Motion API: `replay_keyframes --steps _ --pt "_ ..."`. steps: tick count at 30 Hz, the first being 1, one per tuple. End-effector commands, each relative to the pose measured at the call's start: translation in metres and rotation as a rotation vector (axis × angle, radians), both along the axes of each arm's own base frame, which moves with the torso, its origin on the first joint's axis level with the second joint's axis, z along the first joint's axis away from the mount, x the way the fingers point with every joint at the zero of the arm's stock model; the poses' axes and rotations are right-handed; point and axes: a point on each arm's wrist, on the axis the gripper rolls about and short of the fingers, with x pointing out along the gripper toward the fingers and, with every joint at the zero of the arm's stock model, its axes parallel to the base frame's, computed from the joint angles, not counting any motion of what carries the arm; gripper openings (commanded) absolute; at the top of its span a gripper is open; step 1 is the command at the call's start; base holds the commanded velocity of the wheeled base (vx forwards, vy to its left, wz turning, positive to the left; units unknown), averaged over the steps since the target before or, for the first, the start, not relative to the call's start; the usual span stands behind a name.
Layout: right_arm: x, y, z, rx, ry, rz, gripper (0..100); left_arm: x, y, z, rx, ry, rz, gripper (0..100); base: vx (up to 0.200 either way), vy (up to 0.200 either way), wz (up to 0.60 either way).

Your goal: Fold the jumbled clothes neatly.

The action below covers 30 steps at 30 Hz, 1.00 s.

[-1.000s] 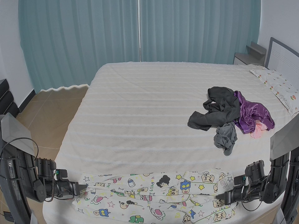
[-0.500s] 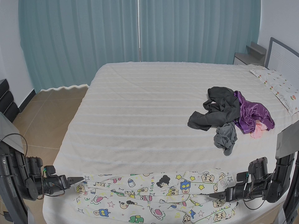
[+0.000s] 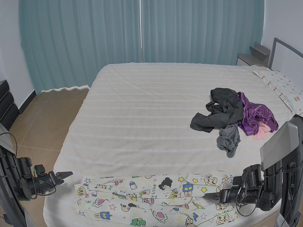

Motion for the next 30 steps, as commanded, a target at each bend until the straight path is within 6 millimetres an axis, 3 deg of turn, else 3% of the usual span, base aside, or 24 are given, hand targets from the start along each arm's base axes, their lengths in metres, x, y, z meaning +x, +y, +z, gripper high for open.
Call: replay_keyframes --steps 1,14,21,22,30 --pt "-0.005 0.001 -0.005 -0.007 0.028 0.011 100 0.000 0.001 0.000 0.000 0.000 0.003 100 0.000 0.000 0.00" --pt "0.008 0.006 0.009 0.084 -0.031 -0.054 100 0.002 0.002 -0.002 0.003 -0.004 0.003 100 0.000 0.000 0.00" --pt "0.010 0.007 0.006 0.089 -0.025 -0.061 100 0.002 0.001 -0.002 0.002 -0.002 0.001 100 0.000 0.000 0.00" --pt "0.010 0.007 0.005 0.088 -0.024 -0.061 0 0.002 0.001 -0.002 0.002 -0.002 0.001 100 0.000 0.000 0.00" --pt "0.005 0.004 0.007 0.080 -0.009 -0.066 0 0.002 0.001 -0.002 0.001 -0.001 0.001 100 0.000 0.000 0.00"
